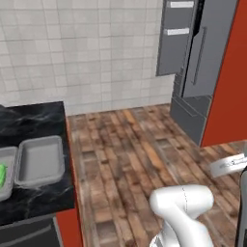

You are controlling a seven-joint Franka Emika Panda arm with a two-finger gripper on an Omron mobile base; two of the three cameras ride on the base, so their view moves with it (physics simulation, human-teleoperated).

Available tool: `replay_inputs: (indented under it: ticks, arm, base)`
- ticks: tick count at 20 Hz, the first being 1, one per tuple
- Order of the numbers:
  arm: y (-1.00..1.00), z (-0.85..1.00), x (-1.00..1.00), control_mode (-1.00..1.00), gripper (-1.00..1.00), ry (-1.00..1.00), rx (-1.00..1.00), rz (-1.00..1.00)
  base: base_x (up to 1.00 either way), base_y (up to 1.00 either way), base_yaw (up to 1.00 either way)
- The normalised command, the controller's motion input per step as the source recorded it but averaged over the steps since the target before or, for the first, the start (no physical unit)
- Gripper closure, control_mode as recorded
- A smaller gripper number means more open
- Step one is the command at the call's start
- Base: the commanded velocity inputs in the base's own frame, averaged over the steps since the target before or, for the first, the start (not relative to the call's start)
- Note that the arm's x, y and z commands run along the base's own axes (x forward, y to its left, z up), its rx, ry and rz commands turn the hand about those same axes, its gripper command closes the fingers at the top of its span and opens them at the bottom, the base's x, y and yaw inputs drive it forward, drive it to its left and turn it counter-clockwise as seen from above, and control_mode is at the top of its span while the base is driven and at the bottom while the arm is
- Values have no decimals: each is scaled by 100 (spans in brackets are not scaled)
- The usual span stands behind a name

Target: Place one corn and one fish in each tupperware on the nearby counter, to pack two identical lunches.

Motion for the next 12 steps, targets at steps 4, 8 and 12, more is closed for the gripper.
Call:
replay_inputs:
  ticks: [4, 8, 12]
  arm:
    - [0, 0, 0, 100, -100, 0, 0, 0]
    - [0, 0, 0, 100, -100, 0, 0, 0]
    - [0, 0, 0, 100, -100, 0, 0, 0]
  base:
    - [100, -90, 0]
    - [100, -42, 0]
    - [100, -4, -2]
